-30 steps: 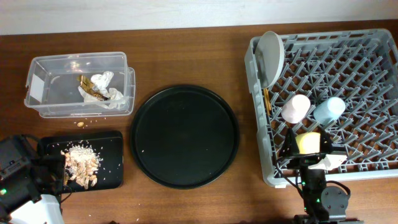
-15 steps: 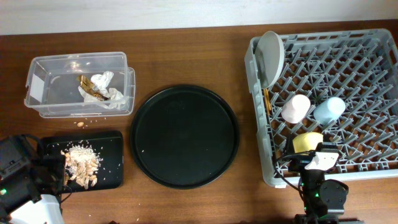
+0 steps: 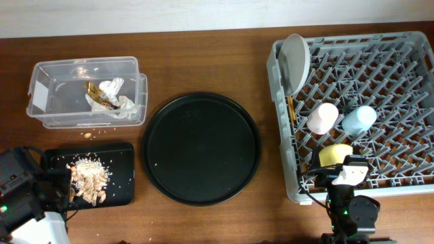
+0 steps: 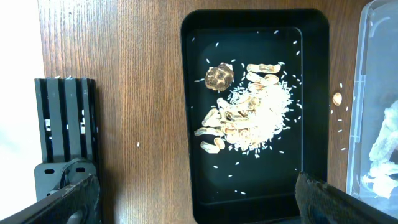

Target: Sort waste into correct bins and load items into the dishwasher rack

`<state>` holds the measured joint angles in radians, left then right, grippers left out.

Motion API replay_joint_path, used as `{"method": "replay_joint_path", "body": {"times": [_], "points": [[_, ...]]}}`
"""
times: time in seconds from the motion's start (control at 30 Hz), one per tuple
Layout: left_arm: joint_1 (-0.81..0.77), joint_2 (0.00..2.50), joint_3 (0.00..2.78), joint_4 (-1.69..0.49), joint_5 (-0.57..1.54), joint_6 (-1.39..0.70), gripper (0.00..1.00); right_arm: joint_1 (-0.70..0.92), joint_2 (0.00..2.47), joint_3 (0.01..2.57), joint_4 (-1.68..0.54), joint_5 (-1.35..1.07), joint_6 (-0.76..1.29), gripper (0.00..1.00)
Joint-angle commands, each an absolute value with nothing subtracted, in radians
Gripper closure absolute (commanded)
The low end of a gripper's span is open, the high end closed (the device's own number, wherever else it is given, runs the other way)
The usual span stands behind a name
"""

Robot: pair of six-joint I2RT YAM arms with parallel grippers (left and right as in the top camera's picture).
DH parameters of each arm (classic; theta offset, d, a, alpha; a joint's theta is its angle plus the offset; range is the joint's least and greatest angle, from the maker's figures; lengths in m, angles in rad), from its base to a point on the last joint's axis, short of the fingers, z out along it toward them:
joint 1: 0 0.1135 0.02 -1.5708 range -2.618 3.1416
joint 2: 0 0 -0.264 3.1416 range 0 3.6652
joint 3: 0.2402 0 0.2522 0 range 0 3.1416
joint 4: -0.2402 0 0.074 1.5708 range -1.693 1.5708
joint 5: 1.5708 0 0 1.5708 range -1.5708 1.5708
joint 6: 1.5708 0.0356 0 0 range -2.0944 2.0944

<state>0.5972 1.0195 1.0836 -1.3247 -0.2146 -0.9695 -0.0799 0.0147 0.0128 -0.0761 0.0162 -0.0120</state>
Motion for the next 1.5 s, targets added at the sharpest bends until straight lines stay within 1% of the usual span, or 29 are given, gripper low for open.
{"method": "replay_joint_path", "body": {"times": [0.0,0.3,0.43,0.53,0.6,0.67,0.73,0.8,0.87,0.93,1.03,1.1,1.27,1.37,1.47], "points": [[0.604,1.018,1.083,-1.325,-0.225,-0.979,0.01,-0.086,0.004,0.006,-0.082,0.008,-0.019,0.01],[0.604,1.018,1.083,-1.328,-0.226,-0.978,0.01,-0.086,0.004,0.006,-0.082,0.008,-0.019,0.01],[0.600,1.009,1.083,-1.382,-0.229,-0.972,0.01,-0.086,0.004,0.006,-0.082,0.008,-0.019,0.01],[0.541,0.980,1.079,-1.391,-0.228,-0.972,0.01,-0.086,0.004,0.006,-0.082,0.008,-0.019,0.01],[0.455,0.952,1.066,-1.352,-0.255,-0.971,0.01,-0.086,0.004,0.006,-0.082,0.008,-0.019,0.01],[0.330,0.915,1.027,-1.272,-0.299,-0.900,0.01,-0.086,0.004,0.006,-0.082,0.008,-0.019,0.01],[0.162,0.857,0.954,-1.152,-0.345,-0.751,0.01,-0.086,0.004,0.006,-0.082,0.008,-0.019,0.01],[0.057,0.803,0.892,-1.076,-0.347,-0.646,0.01,-0.086,0.004,0.006,-0.082,0.008,-0.019,0.01],[-0.039,0.727,0.813,-1.003,-0.346,-0.623,0.01,-0.086,0.004,0.006,-0.082,0.008,-0.019,0.01],[-0.102,0.649,0.731,-0.923,-0.348,-0.607,0.01,-0.086,0.004,0.006,-0.082,0.008,-0.019,0.01],[-0.162,0.508,0.553,-0.709,-0.343,-0.498,0.01,-0.086,0.004,0.006,-0.082,0.008,-0.019,0.01],[-0.165,0.414,0.434,-0.572,-0.309,-0.447,0.01,-0.086,0.004,0.006,-0.082,0.008,-0.019,0.01],[-0.165,0.230,0.220,-0.341,-0.291,-0.439,0.01,-0.086,0.004,0.006,-0.082,0.008,-0.019,0.01],[-0.165,0.186,0.135,-0.179,-0.275,-0.434,0.01,-0.086,0.004,0.006,-0.082,0.008,-0.019,0.01],[-0.162,0.154,0.038,0.049,-0.204,-0.331,0.01,-0.086,0.004,0.006,-0.082,0.008,-0.019,0.01]]}}
